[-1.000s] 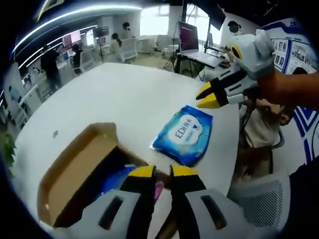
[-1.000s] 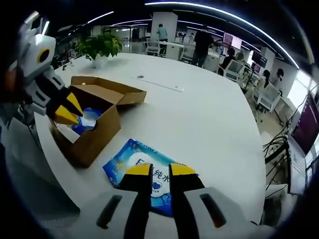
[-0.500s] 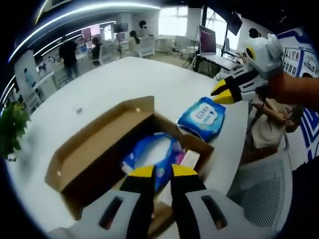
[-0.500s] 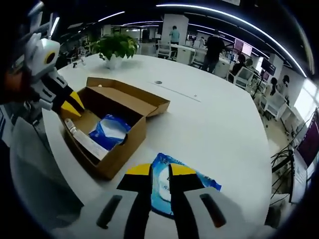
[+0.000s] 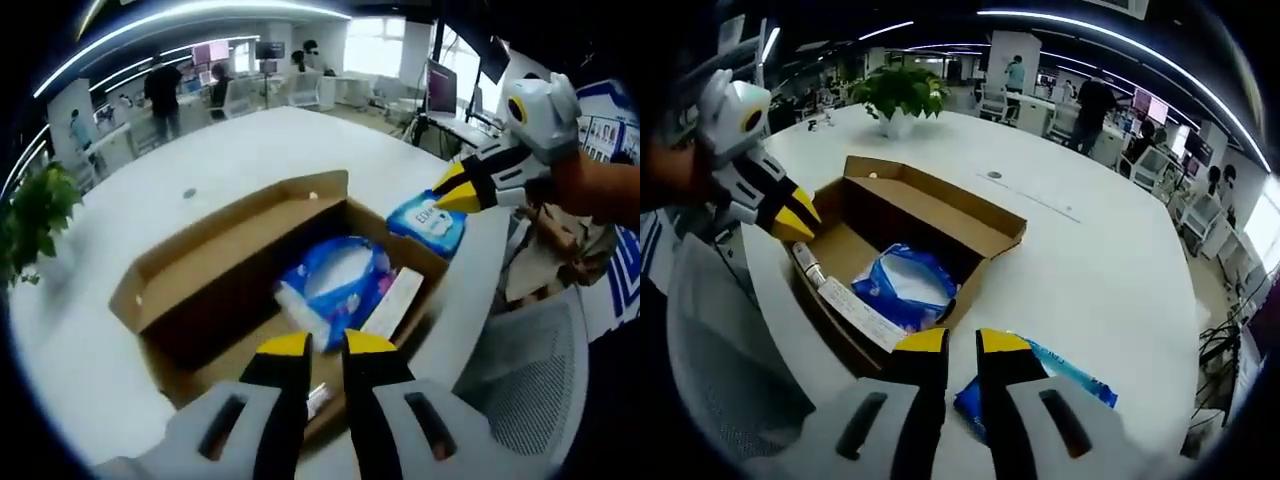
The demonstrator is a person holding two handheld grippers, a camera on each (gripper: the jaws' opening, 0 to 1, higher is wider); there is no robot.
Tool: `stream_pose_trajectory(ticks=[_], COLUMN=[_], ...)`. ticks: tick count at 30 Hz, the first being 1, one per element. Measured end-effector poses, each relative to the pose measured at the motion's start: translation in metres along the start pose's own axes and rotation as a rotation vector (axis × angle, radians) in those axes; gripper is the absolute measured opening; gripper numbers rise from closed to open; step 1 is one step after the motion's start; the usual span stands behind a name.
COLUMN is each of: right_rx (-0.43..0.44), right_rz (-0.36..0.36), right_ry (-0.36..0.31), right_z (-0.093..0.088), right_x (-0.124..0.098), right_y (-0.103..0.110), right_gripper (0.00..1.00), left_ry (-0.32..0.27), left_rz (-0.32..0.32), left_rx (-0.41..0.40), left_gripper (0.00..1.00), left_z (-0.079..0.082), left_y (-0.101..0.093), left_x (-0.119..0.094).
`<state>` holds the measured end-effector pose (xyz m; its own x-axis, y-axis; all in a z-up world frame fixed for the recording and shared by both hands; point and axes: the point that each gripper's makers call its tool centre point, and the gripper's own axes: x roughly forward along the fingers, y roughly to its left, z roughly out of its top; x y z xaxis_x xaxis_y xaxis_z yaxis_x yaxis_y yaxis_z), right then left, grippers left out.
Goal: Operate the shoe box by opening the lid, removing the specified soft item, and placing it in the target area until the item is outside and the box remains undamaged.
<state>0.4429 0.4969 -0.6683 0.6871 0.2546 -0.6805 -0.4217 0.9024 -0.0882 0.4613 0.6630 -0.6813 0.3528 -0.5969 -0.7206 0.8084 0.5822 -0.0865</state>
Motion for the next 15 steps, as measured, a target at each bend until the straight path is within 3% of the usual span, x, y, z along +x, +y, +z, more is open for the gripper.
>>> stream_pose_trajectory(ticks=[7,15], right_rx=[-0.021,-0.03], right_rz=[0.032,0.056], right_ry=[0.001,0.003], right_z=[0.005,0.003], right_x=[0.009,0.014], right_y=[0.011,0.016], right_gripper=[0.09,0.09], left_ry=[0.008,0.009], left_rz=[0.012,0.024], left_rx=[-0.013,-0.025], left_gripper=[0.08,0.12], left_z=[-0.003,0.009], left_y=[0.006,0.009], left_x=[0.004,0.02])
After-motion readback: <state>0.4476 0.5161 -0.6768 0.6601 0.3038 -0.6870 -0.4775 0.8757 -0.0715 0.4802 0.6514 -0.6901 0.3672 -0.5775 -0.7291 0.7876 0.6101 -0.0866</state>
